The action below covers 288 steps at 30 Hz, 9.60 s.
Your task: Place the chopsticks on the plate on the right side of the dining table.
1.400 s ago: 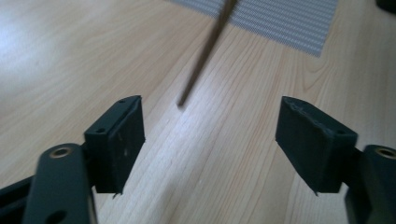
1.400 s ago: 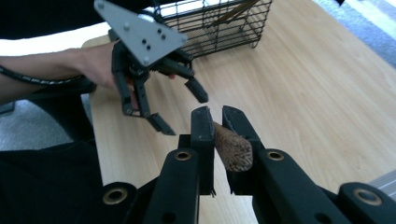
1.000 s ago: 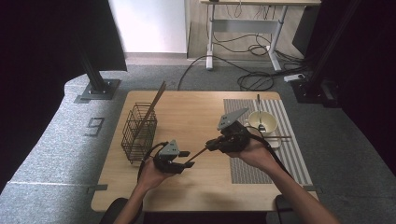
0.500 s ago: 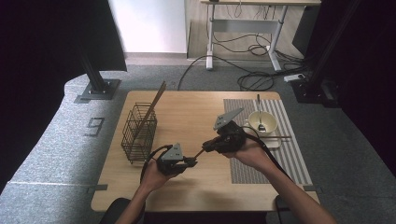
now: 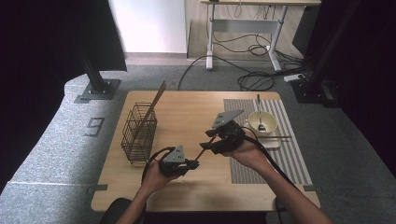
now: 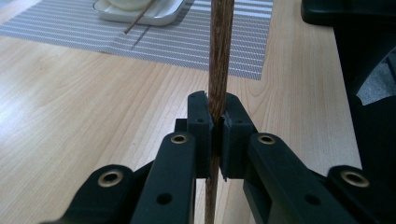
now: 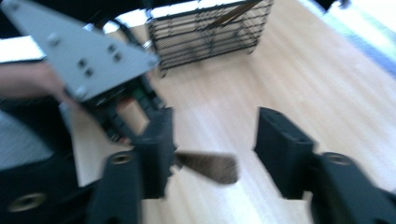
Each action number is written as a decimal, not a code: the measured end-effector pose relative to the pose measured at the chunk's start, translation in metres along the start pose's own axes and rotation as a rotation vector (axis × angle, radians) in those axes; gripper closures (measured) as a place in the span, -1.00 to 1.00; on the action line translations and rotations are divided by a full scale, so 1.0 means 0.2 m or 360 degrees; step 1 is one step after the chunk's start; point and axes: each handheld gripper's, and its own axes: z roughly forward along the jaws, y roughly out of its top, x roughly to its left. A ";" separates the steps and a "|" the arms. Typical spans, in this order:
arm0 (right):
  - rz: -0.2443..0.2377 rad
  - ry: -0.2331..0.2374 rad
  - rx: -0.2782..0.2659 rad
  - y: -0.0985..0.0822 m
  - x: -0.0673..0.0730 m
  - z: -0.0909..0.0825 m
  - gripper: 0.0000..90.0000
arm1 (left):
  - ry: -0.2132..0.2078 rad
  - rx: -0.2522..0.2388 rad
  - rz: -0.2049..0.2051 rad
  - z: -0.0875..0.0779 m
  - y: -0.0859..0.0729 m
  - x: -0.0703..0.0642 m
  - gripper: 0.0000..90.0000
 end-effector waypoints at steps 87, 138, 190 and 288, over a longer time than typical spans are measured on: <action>-0.0341 0.0300 0.0476 -0.43 0.06 0.22 0.84 | -0.0111 0.0151 -0.0034 0.04 -0.03 0.01 0.36; 0.0080 -0.0071 0.0343 -0.68 -0.23 -0.09 0.84 | 0.0211 0.0175 -0.0290 0.14 -0.21 0.11 -1.00; 0.0428 -0.0549 0.0478 -1.06 -0.69 -0.16 0.83 | 0.0209 0.0401 -0.0293 0.23 -0.24 0.11 -1.00; 0.0626 -0.0698 0.0153 -1.17 -0.61 -0.02 -1.00 | 0.0220 0.0400 -0.0305 0.23 -0.24 0.10 -1.00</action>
